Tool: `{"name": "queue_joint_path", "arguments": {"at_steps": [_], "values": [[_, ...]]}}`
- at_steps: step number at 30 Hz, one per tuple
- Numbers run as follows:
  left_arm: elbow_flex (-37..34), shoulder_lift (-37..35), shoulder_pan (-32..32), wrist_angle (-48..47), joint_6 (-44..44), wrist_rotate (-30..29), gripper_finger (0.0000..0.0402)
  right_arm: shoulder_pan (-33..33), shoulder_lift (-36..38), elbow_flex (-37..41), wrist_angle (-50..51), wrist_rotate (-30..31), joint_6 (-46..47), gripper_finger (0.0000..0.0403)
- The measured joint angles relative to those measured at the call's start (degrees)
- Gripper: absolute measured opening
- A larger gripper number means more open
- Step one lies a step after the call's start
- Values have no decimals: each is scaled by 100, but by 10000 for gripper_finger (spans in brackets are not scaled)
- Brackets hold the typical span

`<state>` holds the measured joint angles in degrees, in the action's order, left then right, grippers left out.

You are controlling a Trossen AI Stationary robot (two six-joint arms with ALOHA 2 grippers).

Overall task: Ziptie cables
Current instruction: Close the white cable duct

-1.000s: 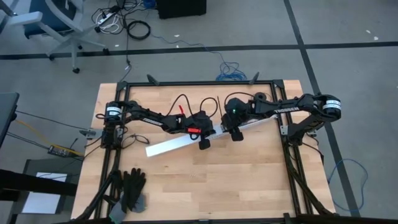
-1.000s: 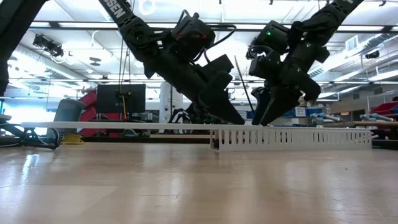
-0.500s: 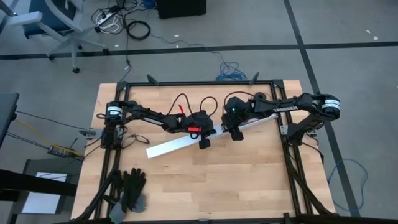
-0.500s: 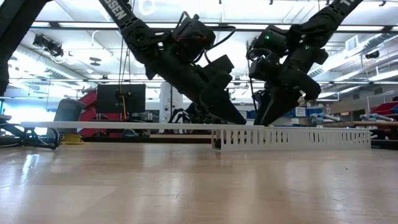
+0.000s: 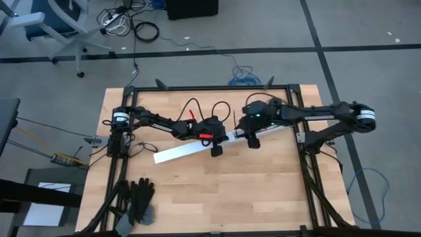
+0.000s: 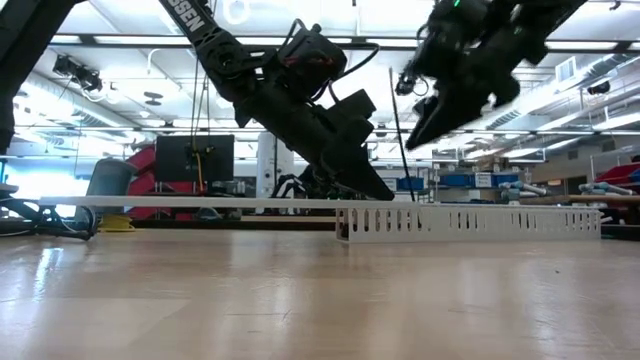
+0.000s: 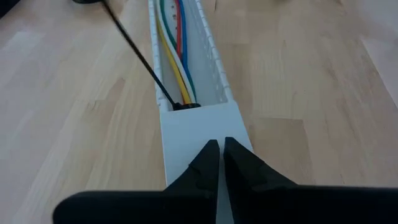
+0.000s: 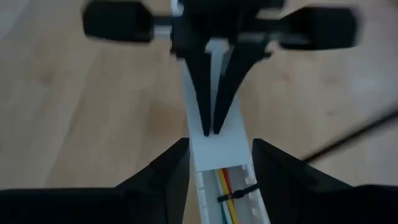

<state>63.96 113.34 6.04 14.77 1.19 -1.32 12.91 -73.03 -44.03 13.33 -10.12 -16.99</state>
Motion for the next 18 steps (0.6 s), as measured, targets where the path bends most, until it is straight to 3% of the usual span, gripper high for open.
{"name": "queue_joint_path", "arguments": {"at_steps": [9,13,18], "values": [[17,-25,7,-246,315,-38,0,-12,840,2,1790,1637,1742,156],[19,-31,111,-367,471,-36,0,-9,885,30,2239,1825,2539,155],[13,-28,426,-318,476,200,0,-12,882,483,1825,1826,2690,155]]}}
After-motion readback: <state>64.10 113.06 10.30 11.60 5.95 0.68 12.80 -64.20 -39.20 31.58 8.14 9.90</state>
